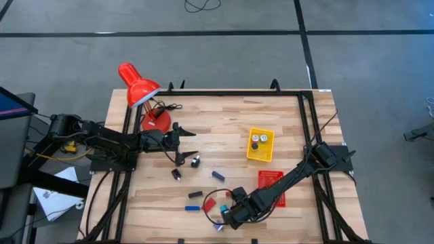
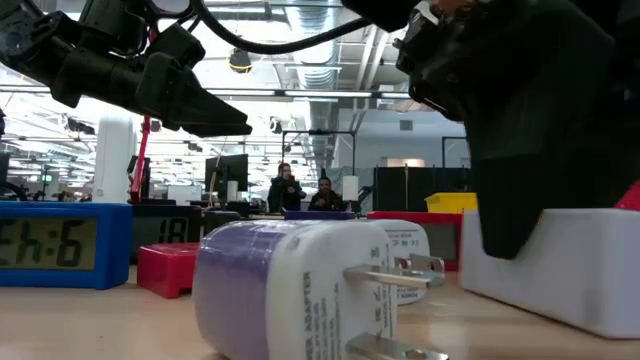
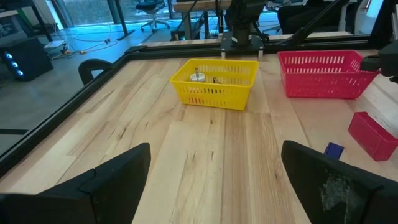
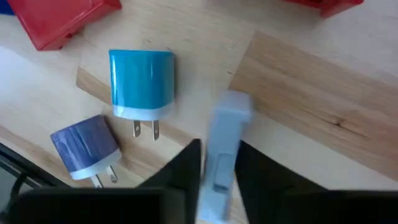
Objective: Pick & Place Office items
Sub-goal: Put the white digital timer into the red bin
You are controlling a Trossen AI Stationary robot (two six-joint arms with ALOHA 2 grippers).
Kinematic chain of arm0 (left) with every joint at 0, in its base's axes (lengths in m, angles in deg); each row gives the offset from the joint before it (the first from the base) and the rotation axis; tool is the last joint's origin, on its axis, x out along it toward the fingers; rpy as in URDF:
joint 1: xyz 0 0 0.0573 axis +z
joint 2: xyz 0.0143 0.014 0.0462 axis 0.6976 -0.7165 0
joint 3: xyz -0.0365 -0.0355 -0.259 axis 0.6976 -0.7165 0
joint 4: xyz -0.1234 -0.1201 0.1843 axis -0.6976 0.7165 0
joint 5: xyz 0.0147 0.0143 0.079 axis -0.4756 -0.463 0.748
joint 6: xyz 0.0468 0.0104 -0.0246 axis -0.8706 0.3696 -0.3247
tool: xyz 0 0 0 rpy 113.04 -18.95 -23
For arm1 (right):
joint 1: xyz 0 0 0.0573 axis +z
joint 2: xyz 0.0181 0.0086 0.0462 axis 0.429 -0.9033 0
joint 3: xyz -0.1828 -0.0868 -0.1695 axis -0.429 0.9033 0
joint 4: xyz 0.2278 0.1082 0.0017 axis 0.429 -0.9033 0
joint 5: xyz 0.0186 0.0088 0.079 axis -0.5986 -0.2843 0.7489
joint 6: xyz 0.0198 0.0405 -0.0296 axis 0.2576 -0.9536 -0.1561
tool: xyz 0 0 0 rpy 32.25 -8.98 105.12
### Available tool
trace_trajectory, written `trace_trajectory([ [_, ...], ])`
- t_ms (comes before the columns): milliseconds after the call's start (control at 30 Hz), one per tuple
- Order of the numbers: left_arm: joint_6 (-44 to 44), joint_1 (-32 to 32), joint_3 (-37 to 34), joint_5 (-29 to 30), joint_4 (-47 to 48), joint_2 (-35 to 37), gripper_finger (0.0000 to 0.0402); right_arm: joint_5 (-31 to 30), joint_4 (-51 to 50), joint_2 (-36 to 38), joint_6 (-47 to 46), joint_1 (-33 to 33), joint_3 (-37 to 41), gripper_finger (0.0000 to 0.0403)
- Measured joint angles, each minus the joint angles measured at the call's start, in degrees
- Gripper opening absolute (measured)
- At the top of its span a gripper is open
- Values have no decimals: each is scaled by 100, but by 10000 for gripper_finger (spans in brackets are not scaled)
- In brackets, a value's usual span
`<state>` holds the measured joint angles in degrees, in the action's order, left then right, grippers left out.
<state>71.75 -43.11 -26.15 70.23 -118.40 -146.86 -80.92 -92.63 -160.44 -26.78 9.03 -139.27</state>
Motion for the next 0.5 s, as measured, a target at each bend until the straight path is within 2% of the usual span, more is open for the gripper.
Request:
trace_trajectory([
  [100,0,0,-1,0,0,1,356,-56,-113,84,384,0,0,42],
  [167,0,0,1,0,0,0,356,-269,-383,231,635,14,-60,42],
  [333,0,0,1,0,-1,2,356,-904,-2064,841,1050,96,-586,42],
  [500,0,0,0,0,-2,1,356,-834,-3788,1415,1521,117,-603,44],
])
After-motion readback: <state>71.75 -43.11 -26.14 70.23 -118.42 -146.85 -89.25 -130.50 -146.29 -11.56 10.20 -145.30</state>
